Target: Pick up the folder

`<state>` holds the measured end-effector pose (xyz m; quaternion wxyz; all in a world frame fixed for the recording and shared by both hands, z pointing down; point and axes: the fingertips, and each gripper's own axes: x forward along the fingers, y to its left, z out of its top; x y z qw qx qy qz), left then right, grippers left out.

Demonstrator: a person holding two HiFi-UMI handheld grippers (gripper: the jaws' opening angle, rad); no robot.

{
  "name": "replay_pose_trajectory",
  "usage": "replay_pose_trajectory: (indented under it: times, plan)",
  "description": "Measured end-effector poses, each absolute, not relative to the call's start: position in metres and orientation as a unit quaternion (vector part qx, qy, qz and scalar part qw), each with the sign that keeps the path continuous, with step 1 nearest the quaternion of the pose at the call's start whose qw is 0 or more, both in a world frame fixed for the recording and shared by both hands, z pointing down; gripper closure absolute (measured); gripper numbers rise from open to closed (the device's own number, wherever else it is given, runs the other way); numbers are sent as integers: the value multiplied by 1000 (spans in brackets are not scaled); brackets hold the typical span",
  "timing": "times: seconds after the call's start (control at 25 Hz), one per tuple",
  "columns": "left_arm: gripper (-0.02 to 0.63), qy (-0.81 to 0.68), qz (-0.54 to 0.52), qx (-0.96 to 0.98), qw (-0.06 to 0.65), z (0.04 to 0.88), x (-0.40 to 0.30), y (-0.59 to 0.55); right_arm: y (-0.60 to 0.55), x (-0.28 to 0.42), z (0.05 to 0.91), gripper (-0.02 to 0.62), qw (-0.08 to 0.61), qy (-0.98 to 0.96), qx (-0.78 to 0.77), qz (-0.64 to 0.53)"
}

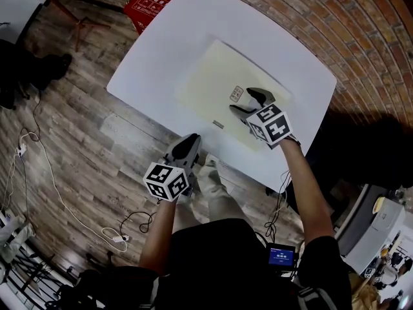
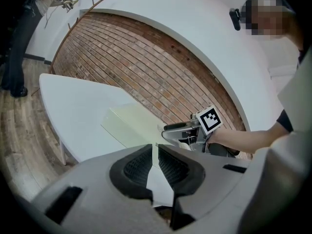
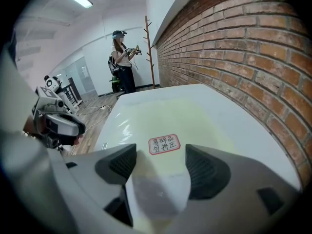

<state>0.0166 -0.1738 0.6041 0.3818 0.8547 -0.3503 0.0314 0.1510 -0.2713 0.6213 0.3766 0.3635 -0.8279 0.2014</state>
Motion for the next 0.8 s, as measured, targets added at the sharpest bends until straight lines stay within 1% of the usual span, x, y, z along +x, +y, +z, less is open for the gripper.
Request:
replay_pose_trajectory:
  times: [0.28,0.32,0.4,0.56,0.8]
  plan:
    - [578,-336,20,853,400,606,19,-170,-263,137,622,305,372,-835,356,193]
    - [560,-333,20,853,401,606,19,-169,-262,135,622,305,371,-836,355,192]
    - [498,-327,21,856,400,606,20,-168,-259,130,622,305,370,-839,352,190]
    - [472,-322,20,854,407,609,19,-164,-253,123,621,305,369,-842,348,186]
    - [409,-317,-9,833,454,616,15,-162,-247,116,622,305,371,-844,343,182]
